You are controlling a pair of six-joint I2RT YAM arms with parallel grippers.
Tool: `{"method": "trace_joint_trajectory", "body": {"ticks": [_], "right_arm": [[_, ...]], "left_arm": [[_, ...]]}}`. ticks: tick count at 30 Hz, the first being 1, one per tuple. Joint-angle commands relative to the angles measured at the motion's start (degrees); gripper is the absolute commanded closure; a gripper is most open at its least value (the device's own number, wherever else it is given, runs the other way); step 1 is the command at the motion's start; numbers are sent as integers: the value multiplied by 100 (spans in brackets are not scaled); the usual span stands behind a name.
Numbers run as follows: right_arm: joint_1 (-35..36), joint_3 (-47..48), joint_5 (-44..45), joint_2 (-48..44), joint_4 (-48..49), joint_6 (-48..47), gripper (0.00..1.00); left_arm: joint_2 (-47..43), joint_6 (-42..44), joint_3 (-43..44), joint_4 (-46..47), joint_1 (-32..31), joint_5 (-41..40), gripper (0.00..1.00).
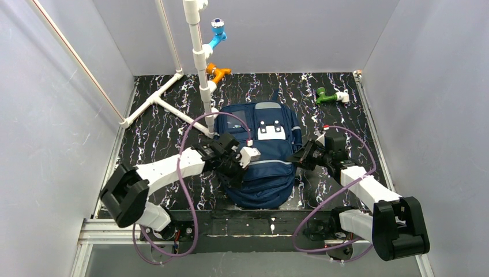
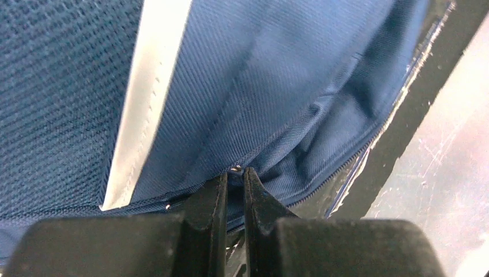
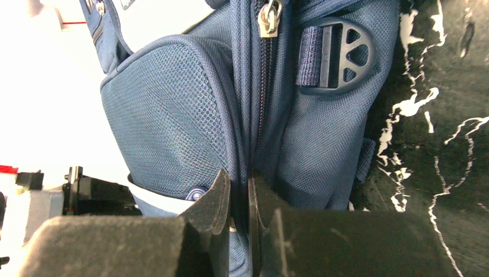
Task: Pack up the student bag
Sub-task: Zip the student bag at the center of the board.
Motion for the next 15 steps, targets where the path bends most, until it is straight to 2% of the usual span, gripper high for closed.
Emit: {"method": "trace_joint_trajectory", "body": {"ticks": [1,5,6,9,11,14,15], "right_arm": [[70,683,610,-14,-324,-405,99],[85,1228,963,80,-1349,-1349,99],[85,1305,937,154,-1457,-1514,99],[93,1645,993,416,-2205,-2085,99],[101,1868,1253,435,-2651,-2386,80],[102,2446,1849,401,-3492,-2906,44],[107,2624,2050,359,-3755,-3035,38]], "left_arm": [[373,-1508,354,1347,-555,150,100],[56,-1901,155,1828,-797,-59,100],[-76,-1939,76,1896,-803,-136,96],[-348,-1898,-82,1813,-803,-375,72],[-413,-1893,-85,1596,-804,-525,60],[-626,-2071,-86,1390,-796,-739,54],[-737,-2167,-104,1393,-787,-817,52]]}}
